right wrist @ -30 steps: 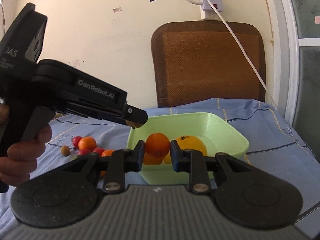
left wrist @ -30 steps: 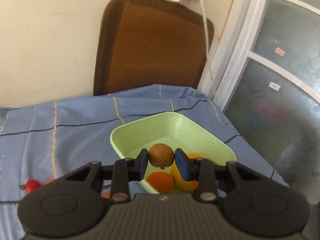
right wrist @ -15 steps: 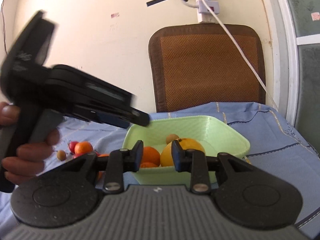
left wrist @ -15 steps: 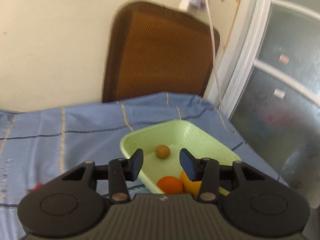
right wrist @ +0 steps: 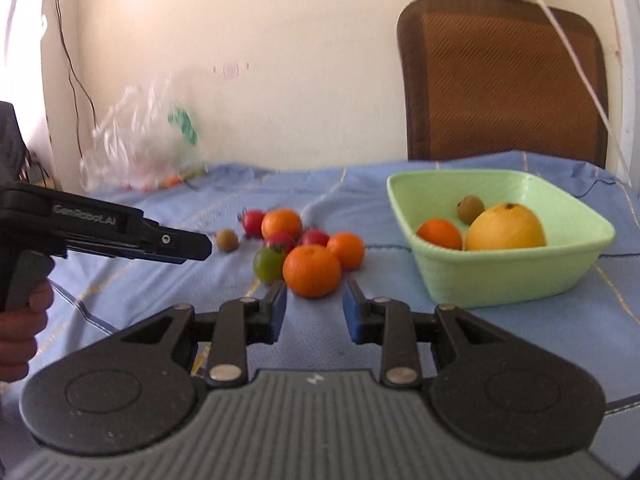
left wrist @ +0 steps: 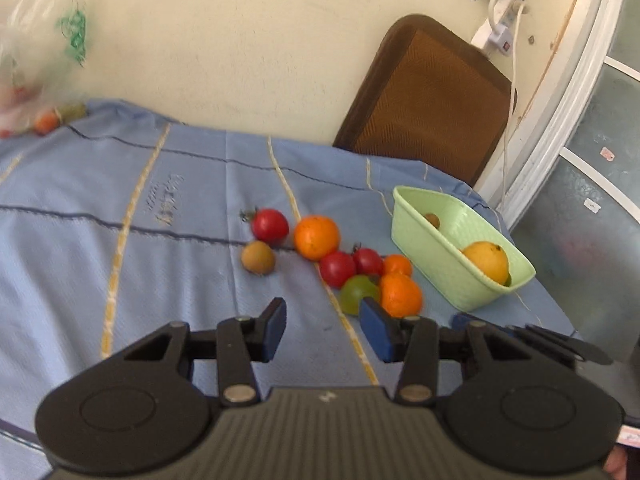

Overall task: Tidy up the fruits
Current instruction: 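Grasp a green tomato with the left tool while the right tool grasps a tangerine, then release the green tomato and tangerine into the basket from both tools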

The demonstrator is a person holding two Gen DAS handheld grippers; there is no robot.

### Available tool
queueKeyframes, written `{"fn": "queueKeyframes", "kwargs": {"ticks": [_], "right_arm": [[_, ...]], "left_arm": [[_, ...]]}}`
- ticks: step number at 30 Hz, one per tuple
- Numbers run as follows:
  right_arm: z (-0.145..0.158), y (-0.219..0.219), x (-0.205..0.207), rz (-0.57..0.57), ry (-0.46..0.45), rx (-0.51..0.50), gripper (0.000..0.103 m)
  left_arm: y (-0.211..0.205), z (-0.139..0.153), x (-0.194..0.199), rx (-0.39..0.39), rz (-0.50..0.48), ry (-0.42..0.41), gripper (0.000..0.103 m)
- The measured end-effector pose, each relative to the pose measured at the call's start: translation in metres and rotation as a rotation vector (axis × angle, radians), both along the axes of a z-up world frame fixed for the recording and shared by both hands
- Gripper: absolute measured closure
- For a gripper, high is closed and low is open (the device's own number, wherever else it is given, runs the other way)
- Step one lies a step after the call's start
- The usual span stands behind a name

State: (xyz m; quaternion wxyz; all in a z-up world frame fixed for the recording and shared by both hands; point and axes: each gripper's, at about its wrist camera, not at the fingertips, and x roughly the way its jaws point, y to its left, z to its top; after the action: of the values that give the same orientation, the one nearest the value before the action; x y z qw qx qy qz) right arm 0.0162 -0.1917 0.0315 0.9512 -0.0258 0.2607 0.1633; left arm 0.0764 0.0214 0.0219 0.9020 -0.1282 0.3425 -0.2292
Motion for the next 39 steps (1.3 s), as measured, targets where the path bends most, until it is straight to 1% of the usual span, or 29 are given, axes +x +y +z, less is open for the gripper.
{"fn": "queueKeyframes", "kwargs": {"ticks": [2,3,4,8,10,14,15,16,19,21,23,24,26,30,33,35,37,39], "right_arm": [[0.000,0.005,0.010,0.002,0.023,-0.018,0.060],[-0.001,0.007,0.016,-0.005,0.025,-0.023,0.052],[-0.001,0.009,0.020,-0.006,0.028,-0.026,0.048],[-0.006,0.018,0.037,0.002,0.047,-0.064,0.049],[-0.007,0.019,0.036,-0.001,0.051,-0.079,0.060],[-0.003,0.008,0.014,-0.005,0.037,-0.082,0.060],[-0.003,0.006,0.007,-0.013,0.030,-0.085,0.060],[-0.003,0.002,0.000,-0.019,0.024,-0.088,0.060],[-0.005,-0.003,-0.016,-0.040,0.012,-0.098,0.060],[-0.006,-0.005,-0.022,-0.045,0.004,-0.107,0.060],[-0.007,-0.003,-0.023,-0.044,-0.001,-0.112,0.059],[-0.008,-0.002,-0.021,-0.046,0.004,-0.117,0.059],[-0.011,-0.002,-0.015,-0.041,0.041,-0.120,0.058],[-0.011,-0.009,-0.013,-0.038,0.057,-0.068,0.060],[-0.009,-0.015,-0.021,-0.037,0.026,-0.033,0.061],[-0.007,-0.019,-0.027,-0.044,0.004,-0.008,0.061],[0.000,-0.029,-0.031,-0.057,-0.033,0.021,0.061],[0.011,-0.042,-0.033,-0.091,-0.089,0.038,0.061]], "left_arm": [[-0.001,-0.003,0.004,-0.017,-0.015,-0.001,0.061],[-0.004,-0.003,0.006,-0.027,-0.020,0.004,0.061],[-0.006,-0.004,0.009,-0.037,-0.026,0.010,0.061],[-0.011,-0.004,0.016,-0.046,-0.032,0.006,0.061],[-0.013,-0.005,0.015,-0.035,-0.028,0.005,0.061],[-0.026,-0.006,0.014,0.021,-0.047,-0.014,0.061],[-0.032,-0.007,0.015,0.041,-0.055,-0.018,0.056],[-0.037,-0.009,0.016,0.058,-0.059,-0.023,0.055],[-0.050,-0.014,0.023,0.103,-0.054,-0.018,0.055],[-0.055,-0.016,0.027,0.128,-0.036,-0.030,0.058],[-0.058,-0.017,0.029,0.145,-0.036,-0.038,0.071],[-0.059,-0.017,0.029,0.141,-0.045,-0.034,0.075],[-0.059,-0.016,0.022,0.150,-0.041,-0.036,0.075],[-0.051,-0.015,-0.005,0.122,-0.074,-0.022,0.075],[-0.052,-0.015,-0.030,0.128,-0.116,-0.034,0.075],[-0.055,-0.012,-0.038,0.132,-0.132,-0.035,0.075],[-0.061,-0.002,-0.038,0.105,-0.148,-0.034,0.075],[-0.071,0.016,-0.029,0.070,-0.168,-0.058,0.075]]}}
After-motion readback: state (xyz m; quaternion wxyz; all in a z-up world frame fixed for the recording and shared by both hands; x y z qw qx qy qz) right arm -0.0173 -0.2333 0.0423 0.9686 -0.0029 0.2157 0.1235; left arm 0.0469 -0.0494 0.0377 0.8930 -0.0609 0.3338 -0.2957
